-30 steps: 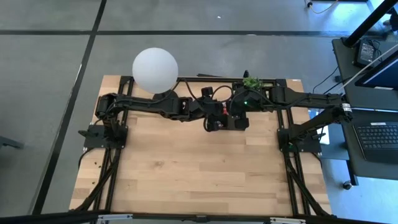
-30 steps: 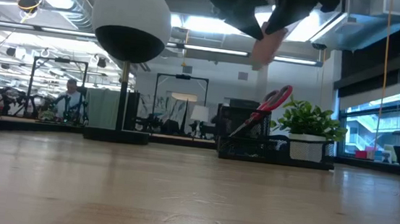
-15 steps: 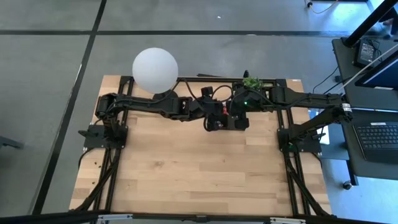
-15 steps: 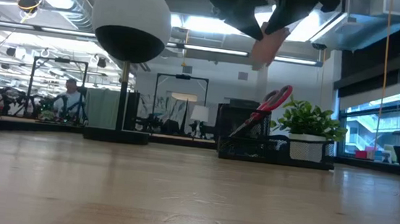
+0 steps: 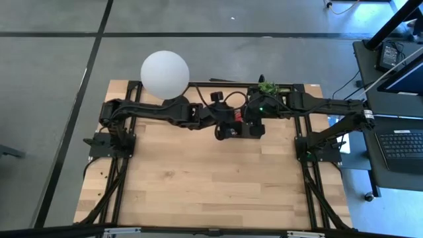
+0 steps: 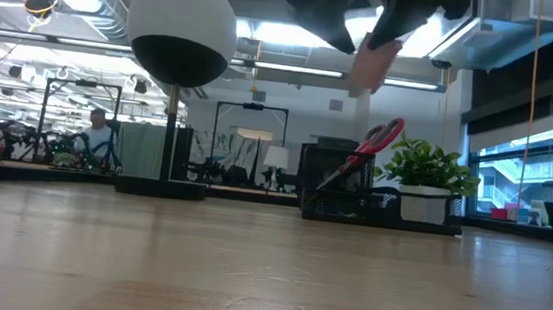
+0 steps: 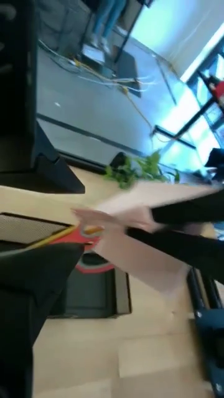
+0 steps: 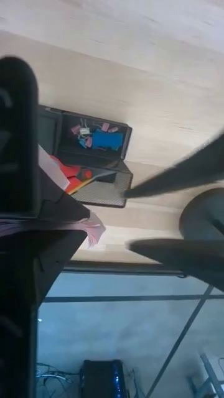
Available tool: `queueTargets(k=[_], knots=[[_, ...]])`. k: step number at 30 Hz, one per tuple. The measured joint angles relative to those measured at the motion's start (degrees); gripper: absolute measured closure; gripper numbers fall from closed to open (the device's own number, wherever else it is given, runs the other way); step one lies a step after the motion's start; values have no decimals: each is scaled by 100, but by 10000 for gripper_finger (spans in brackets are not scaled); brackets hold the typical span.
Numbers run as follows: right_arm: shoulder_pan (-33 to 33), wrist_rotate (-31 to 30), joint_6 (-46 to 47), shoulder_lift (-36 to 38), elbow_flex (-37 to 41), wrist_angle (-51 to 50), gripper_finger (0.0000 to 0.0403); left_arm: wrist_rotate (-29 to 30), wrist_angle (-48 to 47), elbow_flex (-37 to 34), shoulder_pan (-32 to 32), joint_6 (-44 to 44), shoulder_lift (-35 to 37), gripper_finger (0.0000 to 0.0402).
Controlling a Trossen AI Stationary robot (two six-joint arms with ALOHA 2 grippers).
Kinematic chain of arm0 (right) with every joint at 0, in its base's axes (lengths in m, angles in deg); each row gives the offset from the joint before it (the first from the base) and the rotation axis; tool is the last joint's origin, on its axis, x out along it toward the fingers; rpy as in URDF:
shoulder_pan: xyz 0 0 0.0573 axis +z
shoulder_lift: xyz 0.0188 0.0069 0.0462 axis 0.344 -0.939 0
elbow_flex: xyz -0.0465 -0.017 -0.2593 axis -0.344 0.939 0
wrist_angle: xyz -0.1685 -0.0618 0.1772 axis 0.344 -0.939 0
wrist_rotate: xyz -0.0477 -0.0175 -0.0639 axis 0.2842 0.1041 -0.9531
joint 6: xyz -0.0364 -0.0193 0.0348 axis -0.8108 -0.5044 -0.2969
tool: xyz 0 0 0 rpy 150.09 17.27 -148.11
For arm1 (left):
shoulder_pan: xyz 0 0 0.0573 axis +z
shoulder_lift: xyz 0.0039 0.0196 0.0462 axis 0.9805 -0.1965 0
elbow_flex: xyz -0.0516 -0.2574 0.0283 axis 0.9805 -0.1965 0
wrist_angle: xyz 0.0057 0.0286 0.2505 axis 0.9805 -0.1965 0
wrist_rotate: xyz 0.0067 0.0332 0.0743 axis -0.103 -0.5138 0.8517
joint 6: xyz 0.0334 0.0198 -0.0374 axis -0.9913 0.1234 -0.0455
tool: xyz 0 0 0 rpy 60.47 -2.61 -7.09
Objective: Pick and place office supplies into organizer
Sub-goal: Put the pink sticky notes into the black desk organizer
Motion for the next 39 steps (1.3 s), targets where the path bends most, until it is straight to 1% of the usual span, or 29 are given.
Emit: queueTargets(k=[3,7,15,19,22,25,28,33,36,39], knots=[[-19,2,2,89,2,-71,391,1,-302,0,-3,254,127,262],[-89,6,92,384,2,-73,391,-376,-743,0,13,604,309,259],[-210,8,426,1257,2,-84,391,-640,-834,0,23,723,451,258],[-194,24,449,1690,19,-78,389,-759,-1126,0,24,853,451,258],[-128,27,449,2083,192,-55,390,-870,-1331,-2,26,956,451,258],[-122,31,596,2587,615,141,390,-1071,-1409,-2,26,1095,451,258],[-122,32,680,3199,1255,611,390,-1270,-1423,-2,26,1117,451,258],[-122,89,756,4005,2323,1195,390,-1917,-1431,-40,69,1248,494,258],[-122,90,774,4331,2796,1397,390,-2080,-1113,-392,115,1508,757,258],[-120,112,774,4552,3138,1594,390,-1979,-524,-1088,117,1786,1305,258]])
